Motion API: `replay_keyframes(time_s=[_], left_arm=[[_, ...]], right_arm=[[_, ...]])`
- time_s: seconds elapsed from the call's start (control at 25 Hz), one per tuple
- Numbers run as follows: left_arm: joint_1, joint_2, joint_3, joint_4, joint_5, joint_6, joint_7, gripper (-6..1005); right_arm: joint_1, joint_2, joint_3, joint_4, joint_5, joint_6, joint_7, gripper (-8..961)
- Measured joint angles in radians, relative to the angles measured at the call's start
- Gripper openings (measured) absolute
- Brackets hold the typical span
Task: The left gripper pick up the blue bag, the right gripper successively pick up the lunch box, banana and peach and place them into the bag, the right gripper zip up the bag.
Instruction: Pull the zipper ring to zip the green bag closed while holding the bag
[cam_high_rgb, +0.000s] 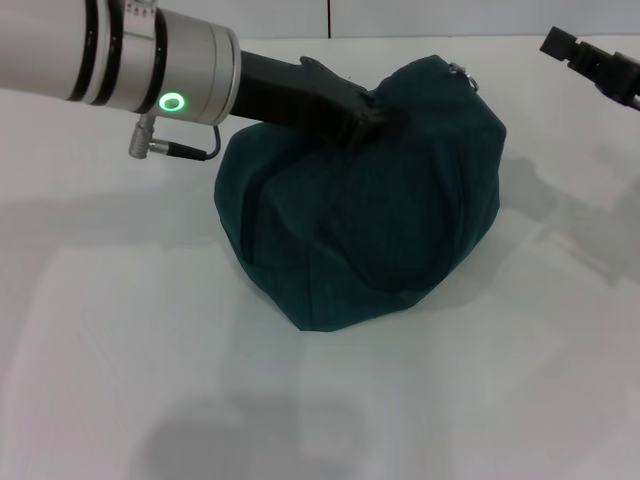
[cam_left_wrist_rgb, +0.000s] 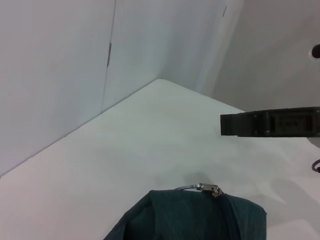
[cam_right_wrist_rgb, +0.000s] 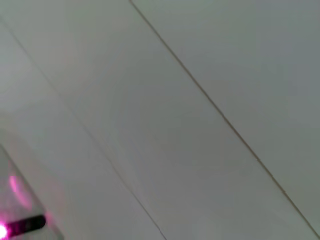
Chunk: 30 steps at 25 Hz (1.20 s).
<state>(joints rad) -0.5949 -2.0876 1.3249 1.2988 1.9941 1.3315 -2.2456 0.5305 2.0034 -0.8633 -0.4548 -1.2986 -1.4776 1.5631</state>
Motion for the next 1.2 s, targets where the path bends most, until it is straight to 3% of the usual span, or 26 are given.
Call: replay_keyframes(time_s=[0.36, 0.8, 0.88, 1.2], left_arm=[[-0.002, 0.0, 0.004, 0.0, -0.001, 0.002, 0.013, 42], [-0.001, 0.0, 0.002, 0.0, -0.002, 0.001, 0.016, 41], [-0.003, 0.0, 0.002, -0.002, -0.002, 0.001, 0.02, 41], [-0.007, 0.0, 0.004, -0.004, -0.002, -0.001, 0.025, 41]], right_arm=[[-0.029, -0.008, -0.003, -0.014, -0.018, -0.025, -0.281, 41], [-0.071, 0.007, -0.007, -0.077, -0.087, 0.027, -0.596, 468], [-0.07, 0.009, -0.018, -0.077, -0.093, 0.028, -0.632, 677], [-0.052, 0.017, -0.055, -0.09, -0.083, 0.04, -0.677, 815]])
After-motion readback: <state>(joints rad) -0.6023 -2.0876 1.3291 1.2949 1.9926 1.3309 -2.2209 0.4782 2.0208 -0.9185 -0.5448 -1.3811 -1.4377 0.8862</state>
